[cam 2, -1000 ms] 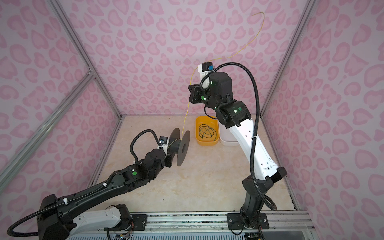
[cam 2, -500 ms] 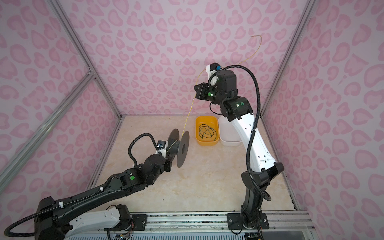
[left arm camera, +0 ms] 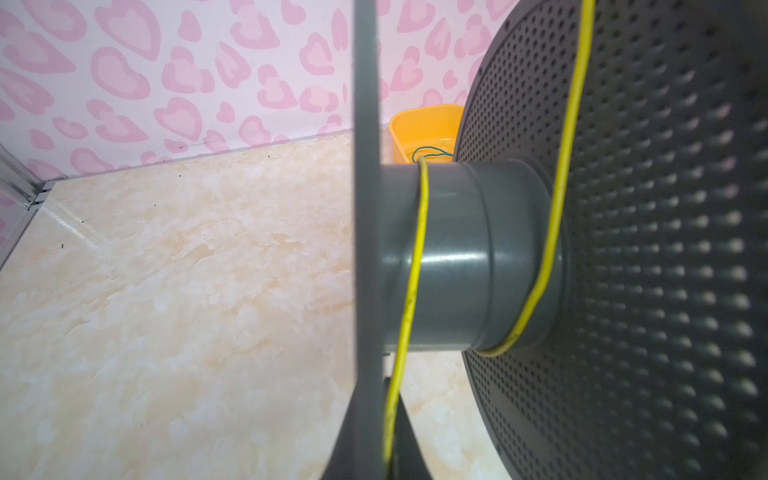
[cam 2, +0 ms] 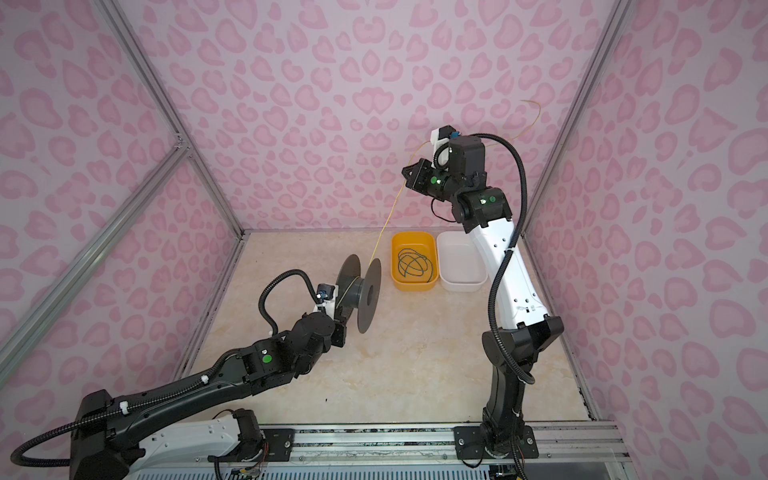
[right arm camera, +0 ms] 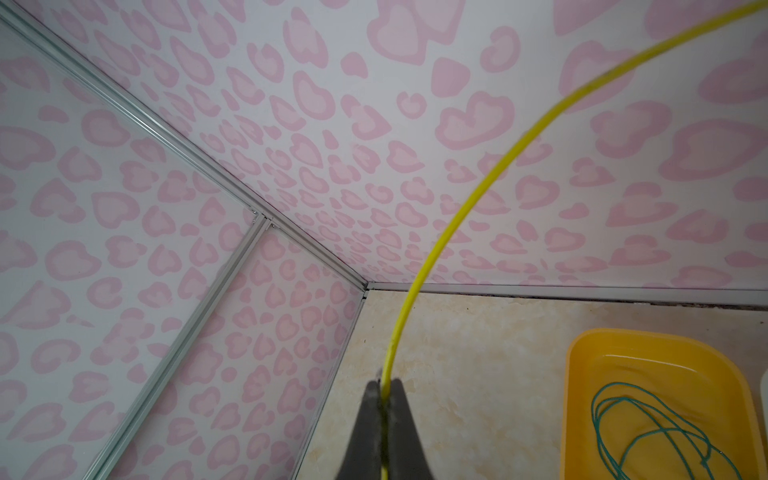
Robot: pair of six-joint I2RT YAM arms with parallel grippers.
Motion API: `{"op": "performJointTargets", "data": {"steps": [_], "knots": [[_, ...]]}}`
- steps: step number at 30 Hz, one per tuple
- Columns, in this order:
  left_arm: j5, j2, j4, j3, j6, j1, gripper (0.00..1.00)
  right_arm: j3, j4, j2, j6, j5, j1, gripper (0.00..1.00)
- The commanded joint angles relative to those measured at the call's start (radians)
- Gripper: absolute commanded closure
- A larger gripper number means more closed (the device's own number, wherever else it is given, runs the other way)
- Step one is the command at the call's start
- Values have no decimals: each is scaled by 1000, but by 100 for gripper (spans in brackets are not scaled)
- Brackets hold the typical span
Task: Wrap the cables
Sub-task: 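Draw the right gripper with the yellow cable up and away from the spool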
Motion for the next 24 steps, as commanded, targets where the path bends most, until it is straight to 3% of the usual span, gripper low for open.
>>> {"op": "performJointTargets", "data": {"steps": [1,24], "knots": [[25,3,-324,-19,9,-10,96,24,353,6,41,130,-38,100],[11,-76,-395,-56,-33,-17,96,152,371,126,152,104,-218,100]]}}
